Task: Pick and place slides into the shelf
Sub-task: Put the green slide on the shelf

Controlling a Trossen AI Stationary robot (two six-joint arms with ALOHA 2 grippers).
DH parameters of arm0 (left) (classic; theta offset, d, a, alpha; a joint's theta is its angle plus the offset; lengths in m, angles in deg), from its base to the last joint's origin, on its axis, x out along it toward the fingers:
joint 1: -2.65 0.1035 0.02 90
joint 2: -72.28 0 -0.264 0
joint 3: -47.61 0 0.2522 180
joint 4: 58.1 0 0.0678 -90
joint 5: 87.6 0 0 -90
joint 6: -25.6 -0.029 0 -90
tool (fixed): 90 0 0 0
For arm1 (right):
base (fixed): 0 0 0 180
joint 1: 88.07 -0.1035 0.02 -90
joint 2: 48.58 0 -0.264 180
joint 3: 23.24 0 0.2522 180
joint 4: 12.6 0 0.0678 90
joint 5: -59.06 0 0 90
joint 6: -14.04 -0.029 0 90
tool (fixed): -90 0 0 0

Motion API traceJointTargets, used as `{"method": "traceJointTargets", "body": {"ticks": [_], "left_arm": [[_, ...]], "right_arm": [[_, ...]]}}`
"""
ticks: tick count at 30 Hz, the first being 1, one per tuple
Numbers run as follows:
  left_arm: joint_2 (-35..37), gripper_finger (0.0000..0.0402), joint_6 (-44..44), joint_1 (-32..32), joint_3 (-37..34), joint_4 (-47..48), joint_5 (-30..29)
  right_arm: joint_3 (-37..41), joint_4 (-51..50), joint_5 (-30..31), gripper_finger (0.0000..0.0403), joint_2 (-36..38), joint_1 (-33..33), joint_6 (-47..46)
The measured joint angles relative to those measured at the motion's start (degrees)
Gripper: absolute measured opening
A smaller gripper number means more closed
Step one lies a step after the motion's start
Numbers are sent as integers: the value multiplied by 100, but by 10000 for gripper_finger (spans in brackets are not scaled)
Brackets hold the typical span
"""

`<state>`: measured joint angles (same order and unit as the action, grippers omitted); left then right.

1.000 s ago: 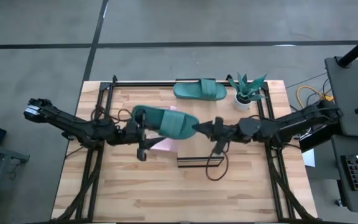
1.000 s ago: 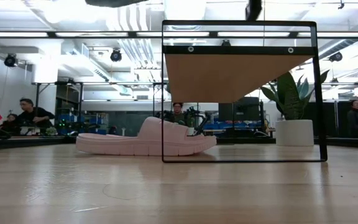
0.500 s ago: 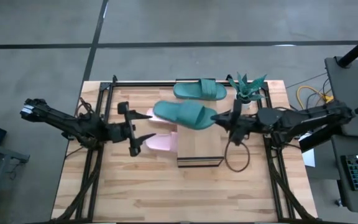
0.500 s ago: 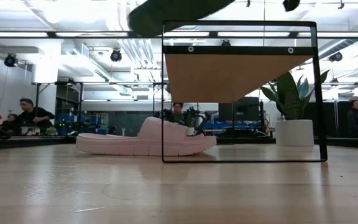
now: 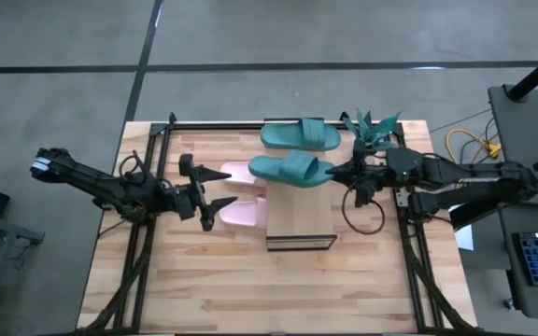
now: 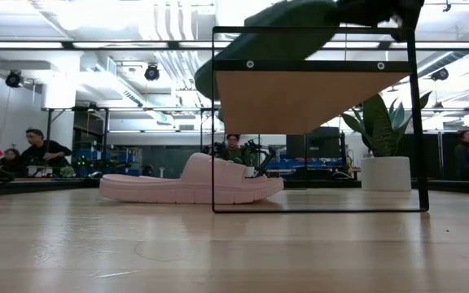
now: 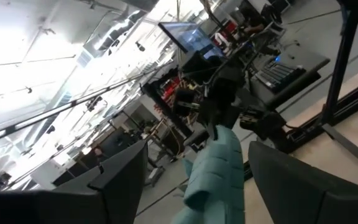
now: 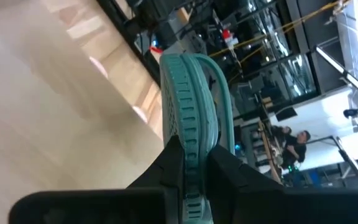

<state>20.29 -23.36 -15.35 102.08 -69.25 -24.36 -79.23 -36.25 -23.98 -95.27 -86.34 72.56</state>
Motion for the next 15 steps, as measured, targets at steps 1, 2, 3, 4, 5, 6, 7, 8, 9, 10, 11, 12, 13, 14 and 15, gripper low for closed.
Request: {"method": "traceJointTargets", "body": {"ticks": [1, 2, 3, 4, 5, 6, 7, 8, 9, 10, 11, 12, 13, 14, 15], "left_arm": [[2, 263, -6, -1, 0, 0, -55], [2, 263, -7, 0, 0, 0, -90], [2, 263, -6, 0, 0, 2, -117], [9, 263, -8, 0, 0, 21, -182], [11, 263, -10, 0, -2, 35, -235], [9, 263, -10, -1, -3, 32, -248], [0, 263, -10, 0, -2, 30, -261], [-4, 263, -10, 0, -4, 32, -284], [-6, 263, -10, 0, -6, 40, -288], [-7, 263, -9, 0, -9, 46, -295], [-8, 263, -6, 0, -9, 46, -299], [-11, 263, -4, -1, -9, 46, -342], [-11, 263, -4, 0, -9, 55, -380], [-11, 263, -1, -2, -9, 65, -387], [-17, 263, 3, 0, -9, 66, -391]], "right_arm": [[99, 58, -75, 30, 34, 99, 24], [213, 139, -230, 30, 71, 215, 69], [330, 237, -419, 30, 108, 346, 114], [447, 347, -638, 30, 140, 480, 162], [562, 475, -826, 30, 172, 617, 198], [658, 563, -954, 30, 199, 752, 226], [734, 620, -1033, 30, 220, 888, 262], [805, 665, -1048, 30, 233, 1012, 299], [869, 700, -1056, 30, 240, 1142, 315], [929, 768, -1060, 30, 240, 1260, 329], [966, 808, -1068, 30, 240, 1369, 351], [995, 817, -1109, 30, 242, 1476, 414], [1013, 818, -1129, 30, 242, 1570, 456], [1024, 802, -1166, 30, 242, 1655, 460], [1028, 748, -1194, 30, 242, 1716, 452]]}}
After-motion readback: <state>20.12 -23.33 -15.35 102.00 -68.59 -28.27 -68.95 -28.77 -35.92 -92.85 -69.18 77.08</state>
